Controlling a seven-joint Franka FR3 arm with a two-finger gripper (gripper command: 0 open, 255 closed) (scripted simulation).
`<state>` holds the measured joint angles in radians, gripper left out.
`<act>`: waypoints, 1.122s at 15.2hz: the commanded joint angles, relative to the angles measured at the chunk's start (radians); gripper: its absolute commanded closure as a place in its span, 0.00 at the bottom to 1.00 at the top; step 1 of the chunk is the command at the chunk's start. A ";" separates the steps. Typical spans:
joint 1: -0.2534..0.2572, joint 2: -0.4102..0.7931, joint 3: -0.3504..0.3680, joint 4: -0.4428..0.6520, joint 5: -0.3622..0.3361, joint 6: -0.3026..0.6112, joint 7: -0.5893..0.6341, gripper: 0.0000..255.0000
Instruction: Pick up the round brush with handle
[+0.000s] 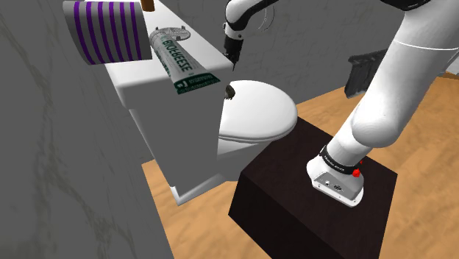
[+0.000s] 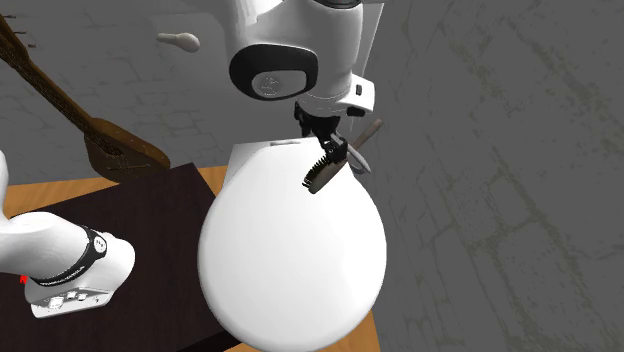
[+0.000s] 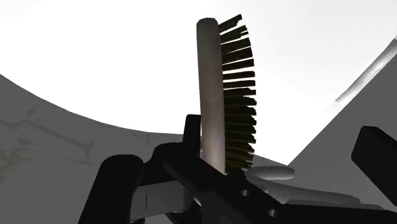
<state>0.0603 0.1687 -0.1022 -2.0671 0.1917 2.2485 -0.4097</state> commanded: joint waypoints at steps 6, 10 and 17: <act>-0.007 0.227 0.023 0.184 0.031 0.038 -0.063 0.00; -0.009 0.259 0.027 0.174 0.041 0.080 -0.074 0.00; -0.014 0.288 0.030 0.174 0.048 0.108 -0.084 1.00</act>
<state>0.0483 0.4509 -0.0709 -1.8926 0.2395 2.3540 -0.4926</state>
